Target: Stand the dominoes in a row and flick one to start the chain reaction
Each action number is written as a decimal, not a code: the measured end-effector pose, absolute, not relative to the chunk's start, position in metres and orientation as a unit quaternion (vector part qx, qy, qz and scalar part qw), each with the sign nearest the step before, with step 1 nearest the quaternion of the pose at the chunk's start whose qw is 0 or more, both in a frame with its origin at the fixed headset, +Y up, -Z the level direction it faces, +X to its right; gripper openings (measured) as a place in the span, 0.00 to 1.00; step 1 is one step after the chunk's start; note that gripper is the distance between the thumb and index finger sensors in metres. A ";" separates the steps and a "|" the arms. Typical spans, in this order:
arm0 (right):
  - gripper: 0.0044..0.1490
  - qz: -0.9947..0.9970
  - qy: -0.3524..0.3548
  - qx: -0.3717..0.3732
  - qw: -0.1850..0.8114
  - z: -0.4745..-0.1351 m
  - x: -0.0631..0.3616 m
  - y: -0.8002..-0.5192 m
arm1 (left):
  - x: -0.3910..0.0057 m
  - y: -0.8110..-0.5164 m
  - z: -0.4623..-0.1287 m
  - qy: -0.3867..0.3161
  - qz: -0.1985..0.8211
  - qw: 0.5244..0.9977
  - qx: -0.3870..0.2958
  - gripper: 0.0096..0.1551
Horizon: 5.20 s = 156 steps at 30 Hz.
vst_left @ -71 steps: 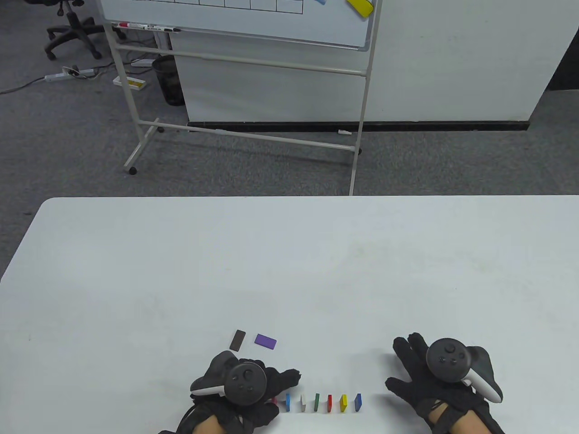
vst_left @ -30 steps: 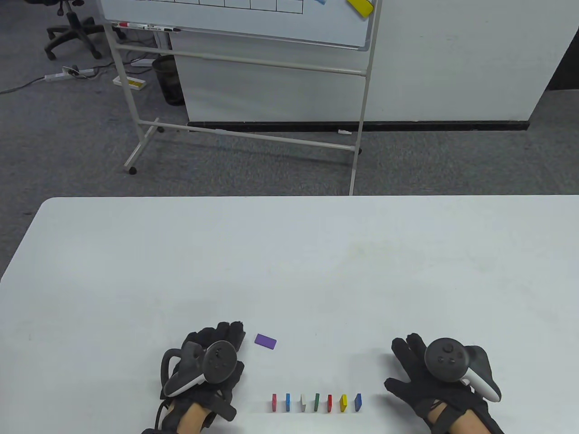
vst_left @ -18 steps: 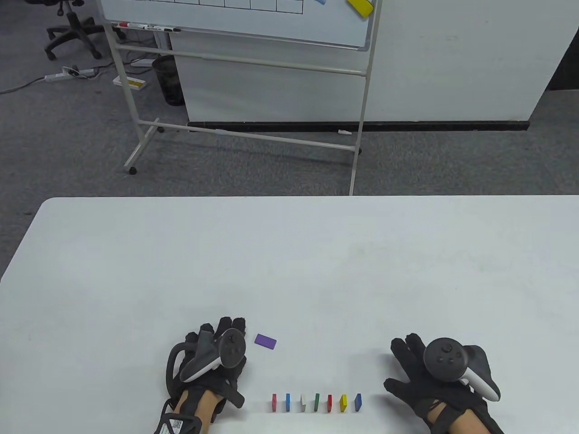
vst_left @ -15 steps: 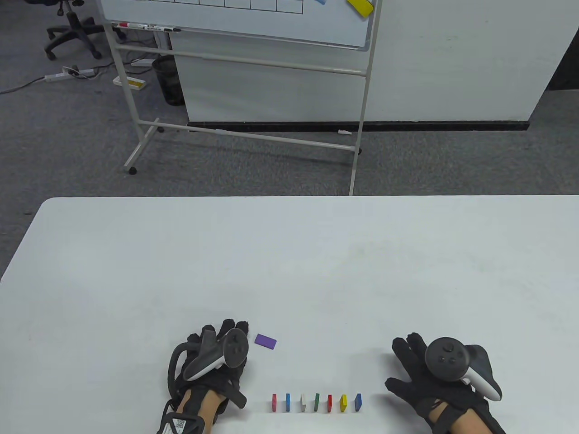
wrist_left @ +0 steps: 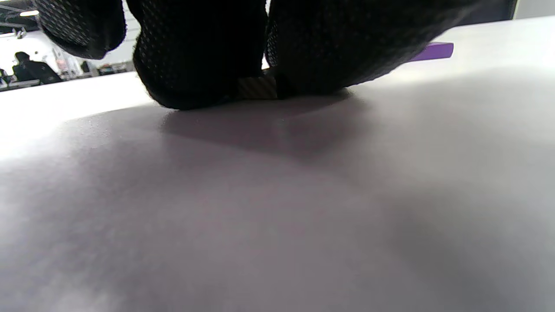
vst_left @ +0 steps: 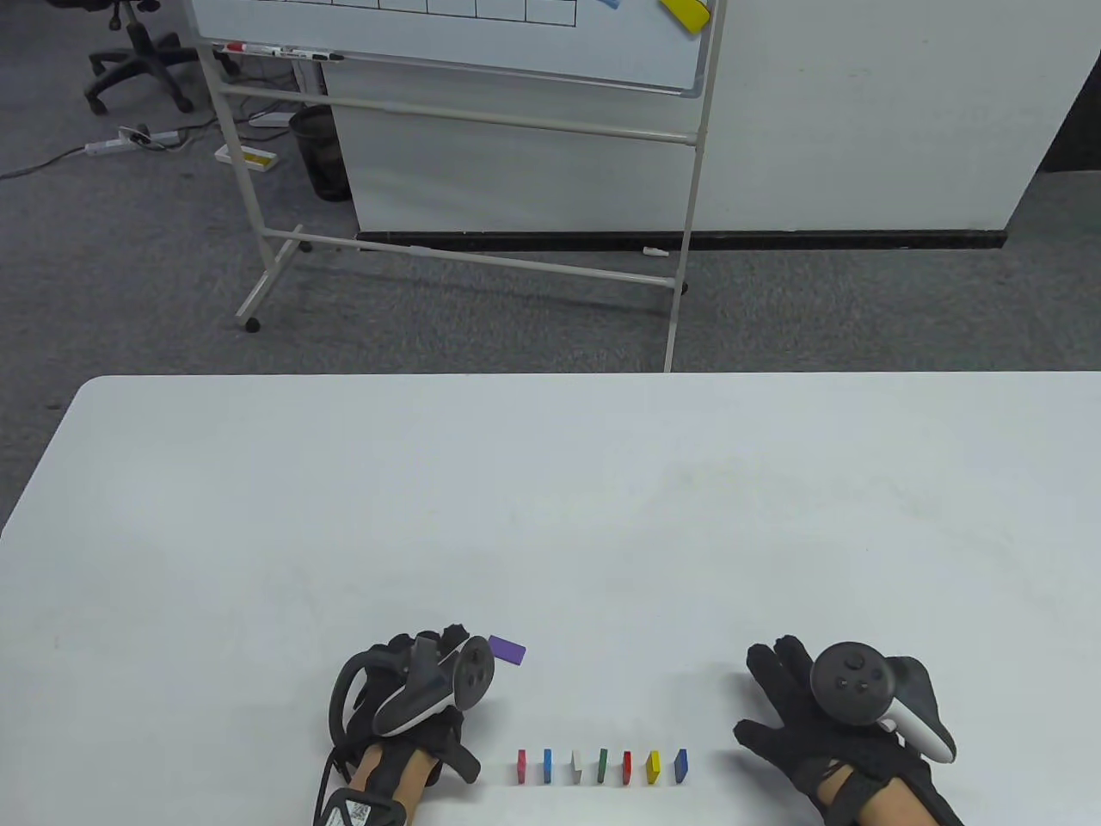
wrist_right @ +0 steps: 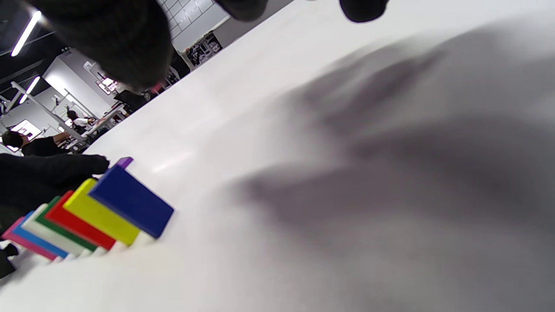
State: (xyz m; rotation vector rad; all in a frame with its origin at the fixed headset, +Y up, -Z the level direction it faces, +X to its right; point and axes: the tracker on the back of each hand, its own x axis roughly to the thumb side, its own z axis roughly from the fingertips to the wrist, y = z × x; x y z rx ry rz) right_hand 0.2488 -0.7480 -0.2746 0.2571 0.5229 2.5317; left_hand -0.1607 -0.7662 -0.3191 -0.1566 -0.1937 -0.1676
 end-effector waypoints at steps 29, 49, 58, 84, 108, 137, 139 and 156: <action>0.58 0.964 0.160 -0.007 0.212 -0.281 0.272 -0.761 | -0.198 -0.703 -0.295 -0.172 0.194 0.965 0.039 0.22; 0.57 0.962 0.181 0.010 0.202 -0.281 0.261 -0.764 | -0.194 -0.702 -0.283 -0.206 0.191 0.956 0.082 0.22; 0.57 0.953 0.183 0.047 0.237 -0.283 0.259 -0.760 | -0.184 -0.702 -0.277 -0.235 0.163 0.955 0.084 0.22; 0.57 0.962 0.115 0.072 0.236 -0.274 0.257 -0.747 | -0.168 -0.658 -0.265 -0.290 0.064 0.953 0.054 0.22; 0.57 0.957 0.142 0.096 0.234 -0.275 0.250 -0.746 | -0.143 -0.743 -0.236 -0.365 0.088 0.927 -0.012 0.45; 0.57 0.955 0.151 0.086 0.242 -0.274 0.252 -0.748 | -0.146 -0.747 -0.238 -0.357 0.067 0.931 -0.031 0.46; 0.57 0.954 0.151 0.085 0.242 -0.274 0.253 -0.748 | -0.146 -0.747 -0.238 -0.356 0.064 0.932 -0.032 0.46; 0.57 0.954 0.155 0.087 0.241 -0.273 0.252 -0.748 | -0.148 -0.747 -0.238 -0.353 0.063 0.933 -0.034 0.46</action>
